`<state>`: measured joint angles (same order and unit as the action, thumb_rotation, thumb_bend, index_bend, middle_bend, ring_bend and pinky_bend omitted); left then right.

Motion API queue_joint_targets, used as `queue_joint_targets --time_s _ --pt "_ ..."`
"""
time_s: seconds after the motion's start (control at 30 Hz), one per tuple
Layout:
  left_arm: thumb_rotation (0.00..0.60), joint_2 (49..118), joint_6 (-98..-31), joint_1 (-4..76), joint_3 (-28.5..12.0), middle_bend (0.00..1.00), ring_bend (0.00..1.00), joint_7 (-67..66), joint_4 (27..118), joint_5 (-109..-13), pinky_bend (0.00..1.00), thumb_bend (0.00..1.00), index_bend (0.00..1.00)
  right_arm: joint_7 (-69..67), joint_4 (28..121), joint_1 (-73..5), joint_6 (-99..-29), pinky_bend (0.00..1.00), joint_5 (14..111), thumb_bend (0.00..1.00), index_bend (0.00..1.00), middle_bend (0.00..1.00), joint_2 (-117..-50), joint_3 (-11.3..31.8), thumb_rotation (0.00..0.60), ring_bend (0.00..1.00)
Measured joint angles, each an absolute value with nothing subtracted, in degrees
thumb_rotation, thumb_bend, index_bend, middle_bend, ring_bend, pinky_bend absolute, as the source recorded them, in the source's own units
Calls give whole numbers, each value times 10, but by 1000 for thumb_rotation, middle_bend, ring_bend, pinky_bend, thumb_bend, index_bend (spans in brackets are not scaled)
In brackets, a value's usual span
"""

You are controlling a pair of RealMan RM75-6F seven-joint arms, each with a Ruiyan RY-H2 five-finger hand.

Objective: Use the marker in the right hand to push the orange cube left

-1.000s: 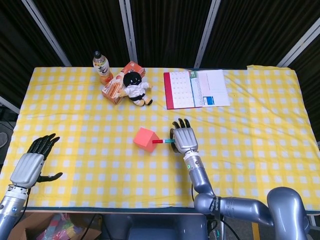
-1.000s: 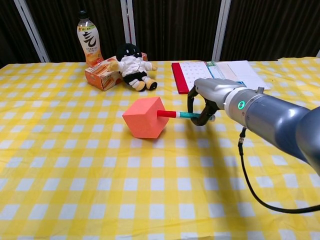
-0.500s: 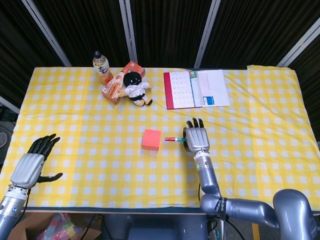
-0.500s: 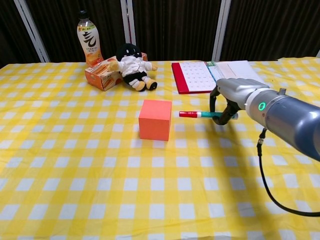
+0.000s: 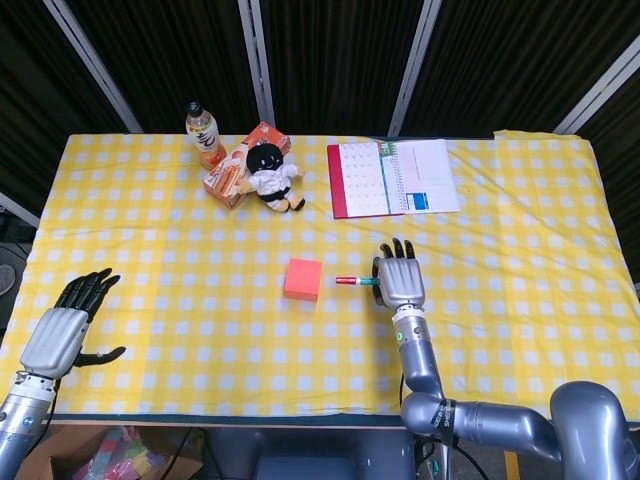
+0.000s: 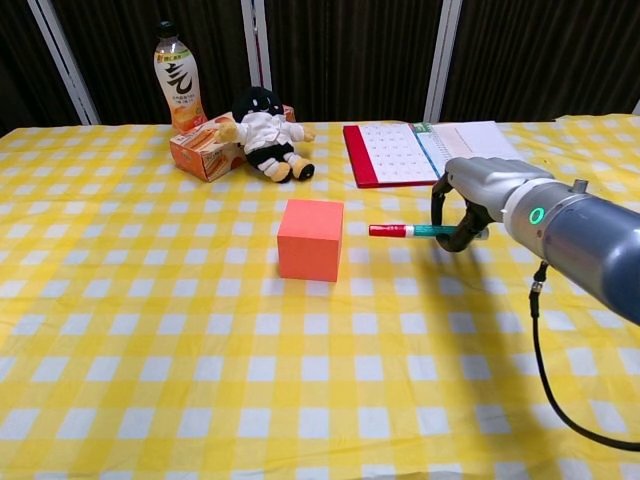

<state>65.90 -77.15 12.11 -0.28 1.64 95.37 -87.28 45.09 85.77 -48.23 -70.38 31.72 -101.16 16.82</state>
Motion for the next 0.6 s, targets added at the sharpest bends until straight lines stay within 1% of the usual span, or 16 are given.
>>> queue_joint_targets --time_s 0.3,0.6 --pt "600 657 -766 123 -2 0 0 23 953 -872 0 0 0 463 822 -517 -693 0 301 590 591 190 -1058 200 600 0" --pt "600 656 -763 125 -1 0 0 27 954 -872 0 0 0 463 766 -544 -667 0 295 590 591 190 -1115 208 600 0"
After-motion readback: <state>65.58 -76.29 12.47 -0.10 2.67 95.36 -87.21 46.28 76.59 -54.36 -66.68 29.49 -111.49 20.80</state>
